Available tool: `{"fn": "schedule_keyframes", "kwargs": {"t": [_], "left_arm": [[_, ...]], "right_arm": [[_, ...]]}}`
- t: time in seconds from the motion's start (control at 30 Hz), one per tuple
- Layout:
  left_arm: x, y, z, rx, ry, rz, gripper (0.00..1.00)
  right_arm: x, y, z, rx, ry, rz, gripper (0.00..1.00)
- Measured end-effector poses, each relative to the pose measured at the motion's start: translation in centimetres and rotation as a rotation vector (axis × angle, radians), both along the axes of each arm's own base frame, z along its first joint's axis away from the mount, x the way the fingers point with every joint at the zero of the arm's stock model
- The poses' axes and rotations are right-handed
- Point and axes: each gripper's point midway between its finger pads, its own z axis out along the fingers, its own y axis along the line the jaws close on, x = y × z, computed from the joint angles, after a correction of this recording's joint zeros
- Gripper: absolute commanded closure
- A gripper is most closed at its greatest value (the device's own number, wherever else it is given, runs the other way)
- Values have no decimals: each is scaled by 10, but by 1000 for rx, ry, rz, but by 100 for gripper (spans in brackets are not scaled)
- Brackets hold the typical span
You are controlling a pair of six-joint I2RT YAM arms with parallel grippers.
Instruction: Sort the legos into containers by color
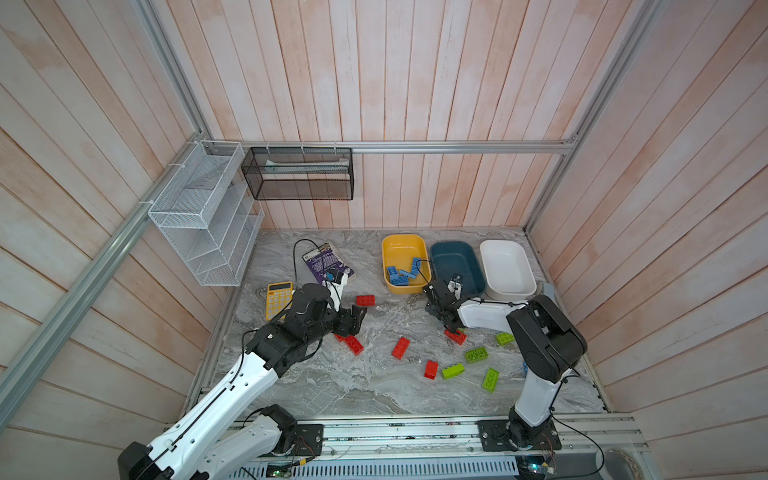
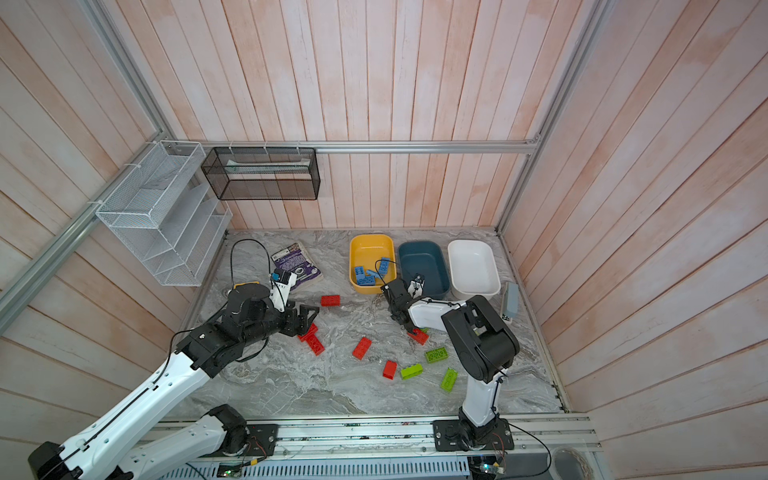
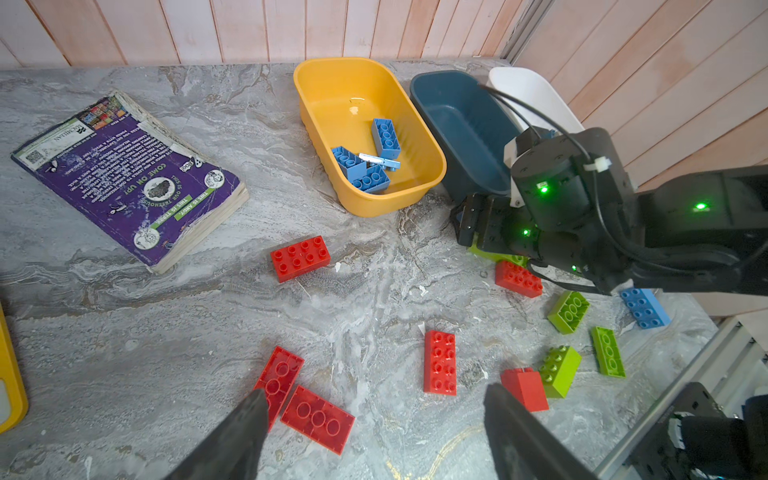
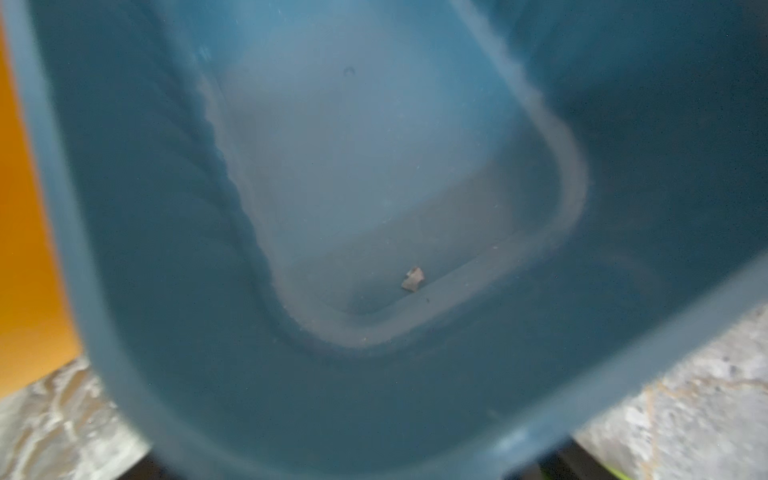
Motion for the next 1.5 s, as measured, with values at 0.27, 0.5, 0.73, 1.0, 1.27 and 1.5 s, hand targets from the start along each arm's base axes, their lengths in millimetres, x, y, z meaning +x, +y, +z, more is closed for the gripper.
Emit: {"fn": "schedule_keyframes", "kwargs": {"t": [0.27,0.5,0.73,1.0,1.27,1.5], "left_arm": [[1,0,-1,3,0,4,17],[3,2,-5,17,7,15,17],[3,2,-4,16,6,16,17],[0,4,3,0,-12,18,17],[-2,5,2,3,-2,20,17],[-3,6,-1,8,6,20,17]], "right_arm": [[3,2,0,-5,-10,15,27],[1,5,1,-14,-16,37,40],[-18,28,14,-45,-2,143,40],[-23,65,89,6,-89,307,39],[23,101,157,76,-168,415,38],[72,117,135,69,-114,456,34]]}}
